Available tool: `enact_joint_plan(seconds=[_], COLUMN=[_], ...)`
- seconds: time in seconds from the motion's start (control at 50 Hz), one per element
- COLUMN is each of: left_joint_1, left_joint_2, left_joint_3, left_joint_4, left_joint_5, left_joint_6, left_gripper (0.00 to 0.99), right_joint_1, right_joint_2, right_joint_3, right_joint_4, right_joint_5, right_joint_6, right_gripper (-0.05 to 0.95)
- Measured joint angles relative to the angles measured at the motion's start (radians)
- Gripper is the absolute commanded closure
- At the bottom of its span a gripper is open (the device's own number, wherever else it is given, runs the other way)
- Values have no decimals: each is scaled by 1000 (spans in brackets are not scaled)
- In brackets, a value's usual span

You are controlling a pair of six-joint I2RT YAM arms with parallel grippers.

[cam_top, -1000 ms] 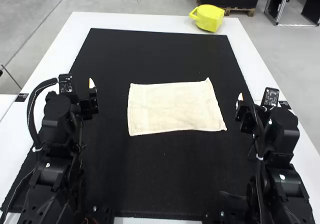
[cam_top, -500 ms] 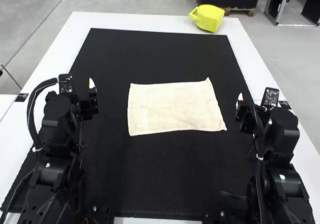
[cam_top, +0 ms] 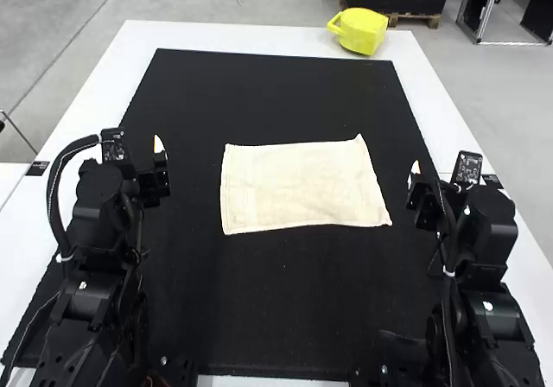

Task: Fold the towel.

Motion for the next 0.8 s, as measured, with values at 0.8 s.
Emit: enact_joint_plan(seconds=[0.8], left_joint_1=[0], left_joint_2=[0], left_joint_3=[0], left_joint_4=[336], left_joint_5=[151], left_joint_6=[323], left_gripper=[46], right_joint_1=[0], right_joint_2=[0], right_joint_3=[0], right_joint_4=[339], right_joint_5=[-35], right_joint_6=[-479], right_gripper=[-2])
